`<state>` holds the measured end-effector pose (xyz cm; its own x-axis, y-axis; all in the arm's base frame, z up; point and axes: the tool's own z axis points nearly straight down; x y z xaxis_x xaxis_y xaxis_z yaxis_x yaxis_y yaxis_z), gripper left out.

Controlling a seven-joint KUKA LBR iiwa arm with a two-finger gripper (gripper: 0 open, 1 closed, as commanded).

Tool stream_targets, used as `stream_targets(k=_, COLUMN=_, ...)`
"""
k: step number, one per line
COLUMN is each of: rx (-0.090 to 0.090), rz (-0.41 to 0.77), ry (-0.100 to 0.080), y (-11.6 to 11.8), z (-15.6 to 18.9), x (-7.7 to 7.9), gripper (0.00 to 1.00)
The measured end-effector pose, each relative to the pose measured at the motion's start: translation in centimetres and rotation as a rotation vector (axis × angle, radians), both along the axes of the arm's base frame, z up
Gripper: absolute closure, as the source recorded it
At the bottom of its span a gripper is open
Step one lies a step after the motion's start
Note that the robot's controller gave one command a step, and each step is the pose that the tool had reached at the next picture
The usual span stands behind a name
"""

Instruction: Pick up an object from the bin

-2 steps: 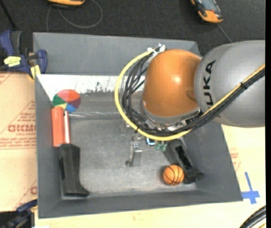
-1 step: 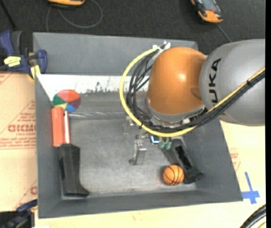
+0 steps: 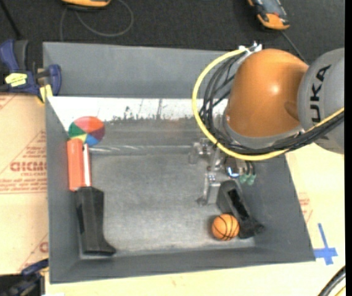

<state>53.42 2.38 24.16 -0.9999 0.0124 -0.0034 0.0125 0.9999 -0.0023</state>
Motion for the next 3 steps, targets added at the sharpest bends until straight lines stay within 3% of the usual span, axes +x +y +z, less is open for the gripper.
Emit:
stream_targets(k=1, rx=0.002, rz=0.068, ry=0.0, y=1.1, z=3.4, x=-1.6, gripper=0.0)
stream_targets(k=2, rx=0.002, rz=0.123, ry=-0.003, y=-3.6, z=0.6, x=-2.5, gripper=0.0)
stream_targets(k=3, rx=-0.003, rz=0.203, ry=0.001, y=-5.3, z=-1.9, x=-4.1, gripper=0.0)
